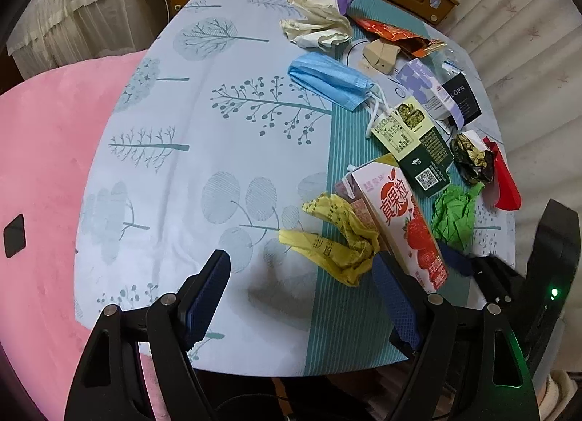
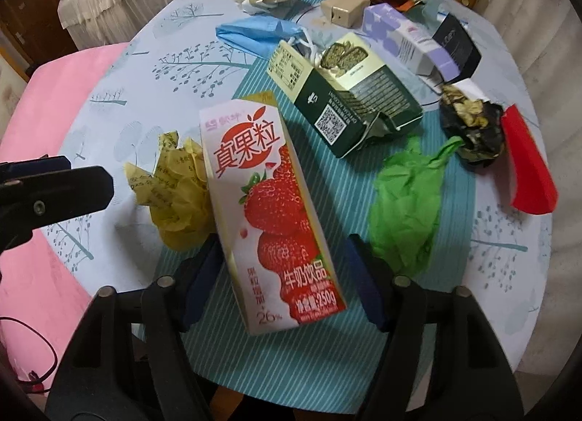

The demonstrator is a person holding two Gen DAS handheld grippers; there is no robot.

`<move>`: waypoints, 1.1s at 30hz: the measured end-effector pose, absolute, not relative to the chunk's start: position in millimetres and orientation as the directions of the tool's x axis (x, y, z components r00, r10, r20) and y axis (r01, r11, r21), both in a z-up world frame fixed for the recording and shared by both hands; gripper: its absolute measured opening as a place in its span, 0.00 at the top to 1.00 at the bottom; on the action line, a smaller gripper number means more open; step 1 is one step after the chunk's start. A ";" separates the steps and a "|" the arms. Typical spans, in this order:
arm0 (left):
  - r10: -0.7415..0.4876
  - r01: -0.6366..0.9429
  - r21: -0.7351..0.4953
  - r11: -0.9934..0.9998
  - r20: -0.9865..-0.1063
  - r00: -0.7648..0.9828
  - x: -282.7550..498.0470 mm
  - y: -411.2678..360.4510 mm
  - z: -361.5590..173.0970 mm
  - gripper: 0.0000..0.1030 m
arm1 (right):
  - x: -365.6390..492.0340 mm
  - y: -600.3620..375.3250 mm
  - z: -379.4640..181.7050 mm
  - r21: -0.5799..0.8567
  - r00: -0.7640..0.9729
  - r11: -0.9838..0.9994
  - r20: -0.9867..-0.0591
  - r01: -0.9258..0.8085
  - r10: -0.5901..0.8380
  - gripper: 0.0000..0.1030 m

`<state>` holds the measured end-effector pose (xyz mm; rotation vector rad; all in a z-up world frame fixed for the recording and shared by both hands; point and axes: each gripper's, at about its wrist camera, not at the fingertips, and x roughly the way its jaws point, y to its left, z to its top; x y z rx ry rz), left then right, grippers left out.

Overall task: Collect trash
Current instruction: 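Grasp the yellow crumpled paper with the left tool while the right tool grasps the strawberry milk carton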

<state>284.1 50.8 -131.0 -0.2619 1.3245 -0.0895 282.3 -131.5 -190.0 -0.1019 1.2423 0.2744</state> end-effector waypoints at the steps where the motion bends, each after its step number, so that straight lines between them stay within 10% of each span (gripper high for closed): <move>1: -0.221 -0.087 -0.248 0.965 -0.945 0.241 285.8 50.3 -132.3 0.21 | 283.5 -132.2 -189.9 0.075 0.299 0.962 -0.942 -0.261 0.155 0.45; 17: -0.261 -0.281 -0.280 0.918 -0.960 0.106 314.1 34.6 -171.3 0.21 | 278.2 -158.8 -174.2 0.132 0.359 0.969 -0.911 -0.208 0.201 0.48; 27: -0.270 -0.205 -0.294 0.934 -0.953 0.137 314.1 9.8 -168.0 0.67 | 247.9 -168.7 -159.2 0.190 0.361 0.959 -0.897 -0.210 0.257 0.50; 33: -0.253 -0.128 -0.287 0.949 -0.940 0.230 279.6 3.1 -132.7 0.70 | 215.7 -186.5 -134.3 0.209 0.395 0.951 -0.873 -0.228 0.287 0.51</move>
